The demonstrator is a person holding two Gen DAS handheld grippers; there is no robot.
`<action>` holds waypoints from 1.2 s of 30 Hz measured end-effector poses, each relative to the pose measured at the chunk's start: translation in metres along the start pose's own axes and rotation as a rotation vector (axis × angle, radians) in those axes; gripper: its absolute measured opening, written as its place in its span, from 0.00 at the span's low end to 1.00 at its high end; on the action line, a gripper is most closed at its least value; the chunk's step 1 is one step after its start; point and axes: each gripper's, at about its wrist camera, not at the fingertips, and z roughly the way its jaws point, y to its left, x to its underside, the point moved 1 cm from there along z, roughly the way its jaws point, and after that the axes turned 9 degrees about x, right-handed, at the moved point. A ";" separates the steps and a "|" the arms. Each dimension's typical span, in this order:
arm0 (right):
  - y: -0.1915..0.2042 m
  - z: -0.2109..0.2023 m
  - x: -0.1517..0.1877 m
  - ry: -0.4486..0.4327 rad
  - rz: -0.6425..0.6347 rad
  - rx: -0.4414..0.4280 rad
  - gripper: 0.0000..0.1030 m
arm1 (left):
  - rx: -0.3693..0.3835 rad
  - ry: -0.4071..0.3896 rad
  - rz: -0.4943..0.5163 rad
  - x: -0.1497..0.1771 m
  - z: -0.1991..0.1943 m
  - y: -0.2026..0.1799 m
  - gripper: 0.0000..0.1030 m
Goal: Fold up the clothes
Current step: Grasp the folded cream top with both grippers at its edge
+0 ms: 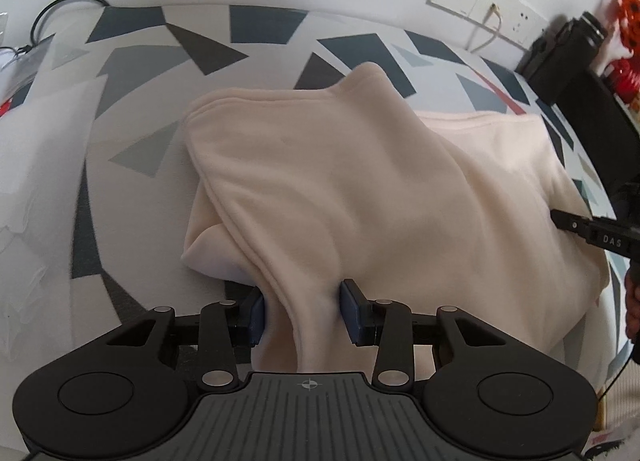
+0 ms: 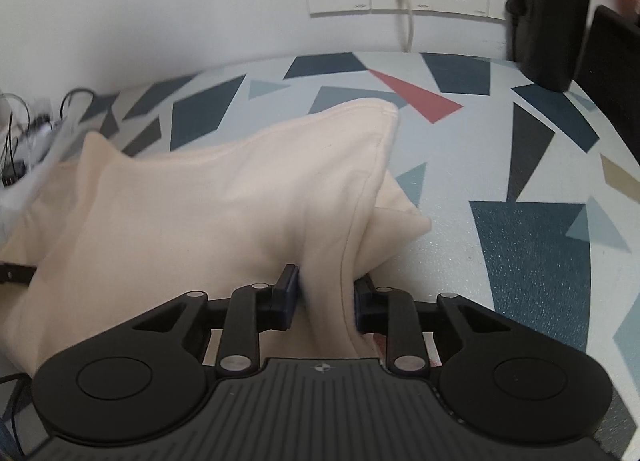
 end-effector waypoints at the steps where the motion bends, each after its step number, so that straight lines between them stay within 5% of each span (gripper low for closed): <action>1: 0.001 0.000 -0.001 0.008 -0.006 0.003 0.25 | 0.000 0.009 0.010 -0.001 0.001 -0.004 0.33; 6: 0.016 -0.003 0.000 0.021 -0.045 0.012 0.25 | 0.052 0.061 0.044 -0.003 0.012 -0.028 0.33; 11: 0.036 -0.015 0.014 0.015 -0.081 0.044 0.25 | 0.009 0.061 0.071 0.008 0.014 -0.053 0.33; 15: 0.034 -0.028 0.027 0.002 -0.144 0.075 0.25 | 0.065 0.067 -0.025 0.020 0.004 -0.037 0.36; 23: 0.014 -0.042 0.039 0.117 -0.049 0.058 0.26 | 0.065 0.100 -0.082 0.041 -0.006 -0.042 0.35; 31: 0.019 -0.044 0.041 0.251 -0.008 -0.069 0.27 | 0.149 0.149 -0.110 0.044 0.001 -0.059 0.39; 36: 0.044 -0.034 0.031 0.300 -0.082 -0.231 0.27 | 0.195 0.142 -0.118 0.028 0.018 -0.078 0.39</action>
